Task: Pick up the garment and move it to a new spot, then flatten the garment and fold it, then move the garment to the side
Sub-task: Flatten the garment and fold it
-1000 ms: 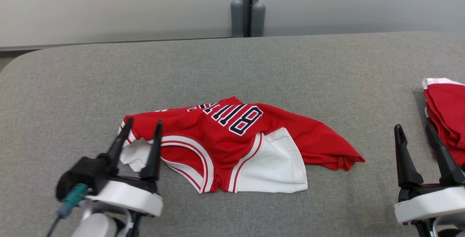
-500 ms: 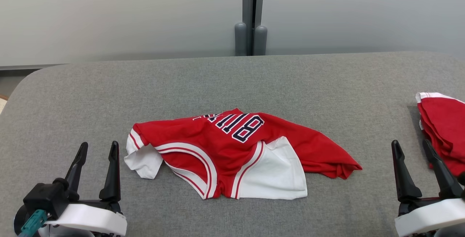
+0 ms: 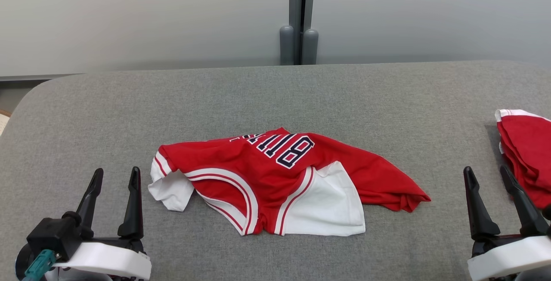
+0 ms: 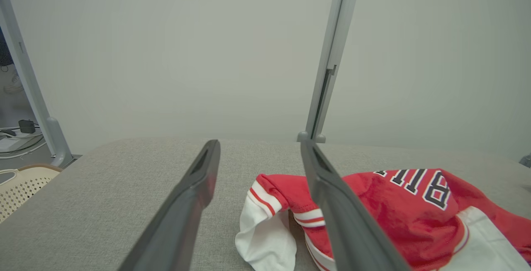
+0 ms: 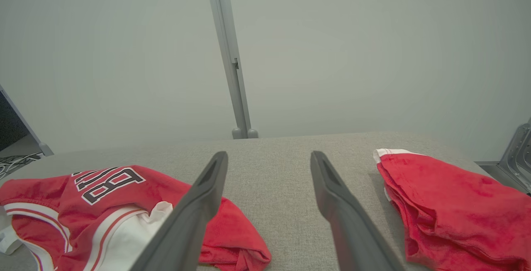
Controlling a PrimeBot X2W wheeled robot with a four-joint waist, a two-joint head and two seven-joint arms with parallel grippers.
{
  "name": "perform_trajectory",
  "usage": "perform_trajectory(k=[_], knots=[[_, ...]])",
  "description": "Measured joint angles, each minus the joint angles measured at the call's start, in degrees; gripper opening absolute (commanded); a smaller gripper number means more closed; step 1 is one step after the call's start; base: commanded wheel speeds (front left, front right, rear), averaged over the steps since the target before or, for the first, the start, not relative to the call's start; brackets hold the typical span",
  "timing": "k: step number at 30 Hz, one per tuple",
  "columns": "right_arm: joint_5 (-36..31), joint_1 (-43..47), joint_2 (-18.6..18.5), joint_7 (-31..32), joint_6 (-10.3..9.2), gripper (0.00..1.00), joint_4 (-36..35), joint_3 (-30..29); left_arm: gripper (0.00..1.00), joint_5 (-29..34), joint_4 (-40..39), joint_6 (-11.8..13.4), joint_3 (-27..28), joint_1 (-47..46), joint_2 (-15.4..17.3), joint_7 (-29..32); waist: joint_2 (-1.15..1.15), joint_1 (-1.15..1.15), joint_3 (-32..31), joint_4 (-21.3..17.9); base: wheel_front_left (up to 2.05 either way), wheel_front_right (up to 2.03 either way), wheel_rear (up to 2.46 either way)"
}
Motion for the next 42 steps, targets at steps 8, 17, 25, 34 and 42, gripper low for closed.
perform_trajectory(k=[8, 17, 25, 34, 42], knots=[[-0.05, -0.07, 0.11, 0.08, 0.00, 1.00, 0.02, -0.01, 1.00, 0.01, -0.02, 0.02, -0.34, -0.04, 0.07, 0.07, 0.00, 0.00, 0.51, -0.08, 0.00, 0.00, 0.00], [-0.08, -1.25, 0.14, 0.00, 0.01, 1.00, -0.41, 0.15, 1.00, 2.32, 0.29, -4.32, -8.82, -5.28, -2.03, 3.96, 0.00, 0.00, 3.20, 0.02, 0.00, 0.00, 0.00], [-0.07, -2.85, 0.20, -0.16, 0.01, 1.00, 0.00, 1.48, 1.00, 2.94, 9.58, -10.57, -18.08, -10.09, -7.30, 8.23, 0.00, 0.00, 6.22, -1.54, 0.00, 0.00, 0.00], [0.14, -4.25, 0.56, -1.49, 0.00, 1.00, 1.27, 1.30, 1.00, 3.61, 23.58, -11.99, -21.53, -13.40, -10.34, 10.32, 0.00, 0.00, 9.05, -4.20, 0.00, 0.00, 0.00], [0.20, -4.71, 1.12, -2.15, 0.00, 1.00, 1.92, 0.74, 0.00, 3.21, 26.35, -13.25, -20.91, -15.77, -10.80, 7.38, 0.00, 0.00, 9.79, -4.27, 0.00, 0.00, 0.00]])
